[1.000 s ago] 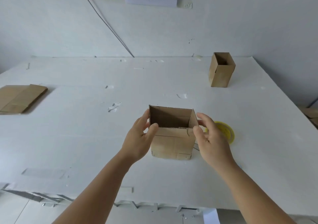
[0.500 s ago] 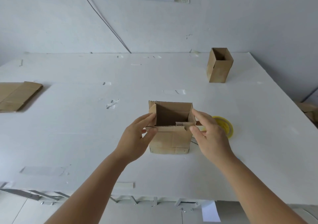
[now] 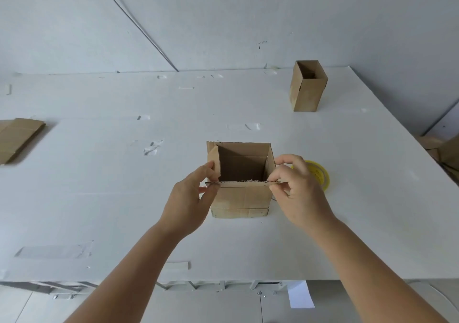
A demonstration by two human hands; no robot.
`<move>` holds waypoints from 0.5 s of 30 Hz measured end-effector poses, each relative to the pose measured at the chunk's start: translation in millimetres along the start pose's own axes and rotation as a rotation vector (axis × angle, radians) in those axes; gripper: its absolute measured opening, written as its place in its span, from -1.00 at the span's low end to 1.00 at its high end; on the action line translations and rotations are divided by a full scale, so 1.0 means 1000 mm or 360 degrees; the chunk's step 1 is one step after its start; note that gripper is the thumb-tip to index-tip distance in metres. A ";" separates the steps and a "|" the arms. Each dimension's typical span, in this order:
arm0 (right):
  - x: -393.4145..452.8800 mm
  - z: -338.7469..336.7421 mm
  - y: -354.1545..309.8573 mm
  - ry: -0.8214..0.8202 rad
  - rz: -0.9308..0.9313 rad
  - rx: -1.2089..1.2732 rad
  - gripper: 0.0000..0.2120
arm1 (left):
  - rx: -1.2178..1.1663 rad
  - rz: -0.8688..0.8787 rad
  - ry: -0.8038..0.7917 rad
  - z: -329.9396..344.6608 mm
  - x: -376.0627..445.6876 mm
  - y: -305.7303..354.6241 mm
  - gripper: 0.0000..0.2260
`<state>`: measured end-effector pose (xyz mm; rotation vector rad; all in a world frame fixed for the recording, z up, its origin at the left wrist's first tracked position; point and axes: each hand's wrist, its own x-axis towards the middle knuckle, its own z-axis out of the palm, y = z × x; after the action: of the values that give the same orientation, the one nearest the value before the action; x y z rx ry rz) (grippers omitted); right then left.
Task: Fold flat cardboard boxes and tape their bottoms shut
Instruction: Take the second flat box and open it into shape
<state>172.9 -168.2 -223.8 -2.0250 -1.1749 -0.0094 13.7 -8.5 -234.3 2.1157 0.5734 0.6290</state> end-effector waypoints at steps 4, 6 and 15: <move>-0.001 0.004 -0.002 -0.0024 -0.0099 0.0086 -0.86 | 0.0129 0.0025 -0.0060 -0.004 0.001 -0.003 -0.80; -0.003 0.006 -0.001 -0.0085 -0.0041 0.0074 -0.88 | 0.0237 0.0054 -0.0081 -0.006 0.002 -0.004 -0.84; 0.012 0.013 0.003 0.0019 0.0215 0.0055 -0.58 | 0.0246 0.0010 0.0168 -0.001 0.015 -0.008 -0.89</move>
<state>176.9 -152.0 -230.4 -2.0668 -1.0225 0.0652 22.7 5.2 -236.7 2.2387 0.6934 0.7240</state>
